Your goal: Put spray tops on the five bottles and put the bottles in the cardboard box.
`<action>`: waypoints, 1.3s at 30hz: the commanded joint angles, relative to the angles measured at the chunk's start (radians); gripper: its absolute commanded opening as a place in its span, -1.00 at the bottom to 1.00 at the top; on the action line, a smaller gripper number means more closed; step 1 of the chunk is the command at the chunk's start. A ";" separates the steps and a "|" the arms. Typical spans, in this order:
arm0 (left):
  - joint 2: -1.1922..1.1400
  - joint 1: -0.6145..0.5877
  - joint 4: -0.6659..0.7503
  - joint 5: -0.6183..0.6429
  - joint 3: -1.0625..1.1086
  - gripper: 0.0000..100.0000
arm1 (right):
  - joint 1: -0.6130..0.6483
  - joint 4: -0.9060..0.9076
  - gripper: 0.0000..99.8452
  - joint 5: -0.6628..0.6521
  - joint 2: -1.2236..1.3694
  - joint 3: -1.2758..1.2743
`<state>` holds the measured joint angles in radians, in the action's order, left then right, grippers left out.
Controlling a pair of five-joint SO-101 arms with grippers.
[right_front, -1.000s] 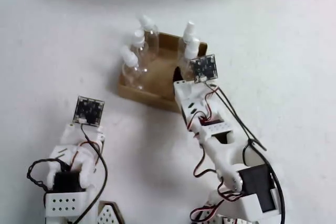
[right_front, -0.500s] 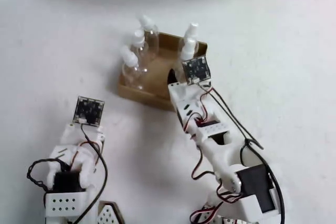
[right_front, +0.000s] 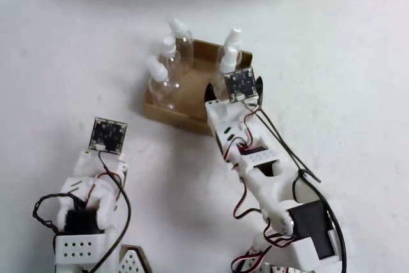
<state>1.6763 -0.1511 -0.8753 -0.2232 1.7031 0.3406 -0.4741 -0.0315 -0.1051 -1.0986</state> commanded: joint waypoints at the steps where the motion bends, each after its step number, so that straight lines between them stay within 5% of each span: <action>1: 0.005 0.005 0.005 -0.006 -0.003 -0.96 | 0.004 -0.025 -0.21 0.012 -0.044 0.008; 16: 0.002 0.007 0.028 -0.008 -0.003 -0.96 | 0.012 -0.015 -0.21 0.003 -0.378 -0.187; 24: 0.002 0.005 0.029 -0.008 -0.003 -0.96 | 0.001 0.274 -0.22 0.002 -0.621 -0.199; 33: 0.002 0.005 0.028 -0.006 -0.003 -0.96 | -0.059 0.521 -0.68 0.002 -0.866 -0.204; 39: 0.002 0.005 0.026 -0.006 -0.003 -0.96 | -0.148 0.731 -0.81 0.003 -1.013 -0.204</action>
<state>1.6763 -0.1511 -0.8753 -0.2232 1.7031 0.2363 0.1703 -0.0253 -1.0426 -1.3119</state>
